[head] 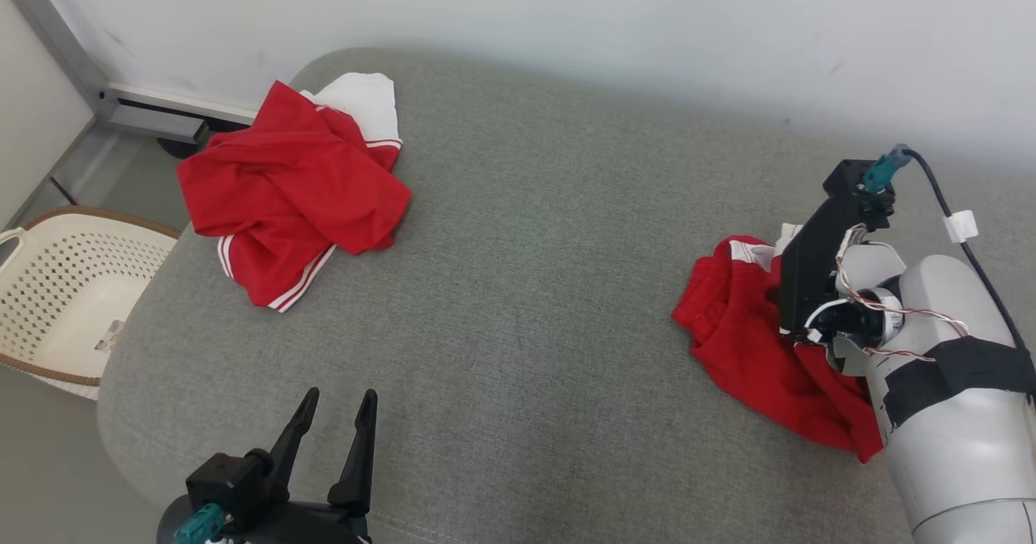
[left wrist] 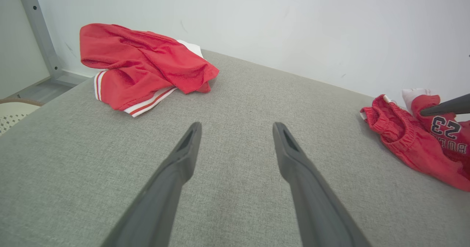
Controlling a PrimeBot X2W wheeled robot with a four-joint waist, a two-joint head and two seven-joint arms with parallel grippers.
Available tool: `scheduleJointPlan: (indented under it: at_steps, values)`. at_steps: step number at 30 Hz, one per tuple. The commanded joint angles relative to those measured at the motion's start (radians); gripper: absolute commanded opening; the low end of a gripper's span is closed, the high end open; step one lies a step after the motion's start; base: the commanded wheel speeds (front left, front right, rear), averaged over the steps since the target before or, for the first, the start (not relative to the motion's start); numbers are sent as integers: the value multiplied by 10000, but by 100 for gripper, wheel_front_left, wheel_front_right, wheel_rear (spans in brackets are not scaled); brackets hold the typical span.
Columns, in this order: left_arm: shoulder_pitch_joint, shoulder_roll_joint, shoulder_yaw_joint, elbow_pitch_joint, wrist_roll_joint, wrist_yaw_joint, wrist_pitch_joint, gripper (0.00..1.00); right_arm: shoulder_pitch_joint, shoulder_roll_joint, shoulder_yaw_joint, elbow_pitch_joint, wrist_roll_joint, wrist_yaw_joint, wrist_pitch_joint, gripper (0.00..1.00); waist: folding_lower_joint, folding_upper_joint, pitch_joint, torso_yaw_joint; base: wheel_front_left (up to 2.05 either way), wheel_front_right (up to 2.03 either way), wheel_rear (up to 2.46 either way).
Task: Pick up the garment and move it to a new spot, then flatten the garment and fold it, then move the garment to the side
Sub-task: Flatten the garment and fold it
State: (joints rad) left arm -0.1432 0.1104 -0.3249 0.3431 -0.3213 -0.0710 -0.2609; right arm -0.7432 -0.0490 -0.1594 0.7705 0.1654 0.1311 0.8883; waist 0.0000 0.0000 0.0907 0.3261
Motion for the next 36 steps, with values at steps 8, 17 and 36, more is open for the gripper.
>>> scheduleJointPlan:
  at_steps: [8, 17, 36]
  values:
    - [140, 57, -15, 19, -24, -55, -63, 100, -318, -29, 440, 910, 371, -7, -569, 0, 0, 0, -92, 294, 0, 0, 0]
    - [288, 115, 11, -21, -62, 49, -61, 100, -692, -35, 490, 1718, 568, -7, -1377, 100, 0, 0, -198, 252, 0, 0, 0]
    - [669, 420, 101, -307, -248, 316, 19, 100, 548, -381, -411, 266, -497, -7, -4264, 100, 0, 0, -672, -561, 0, 0, 0]
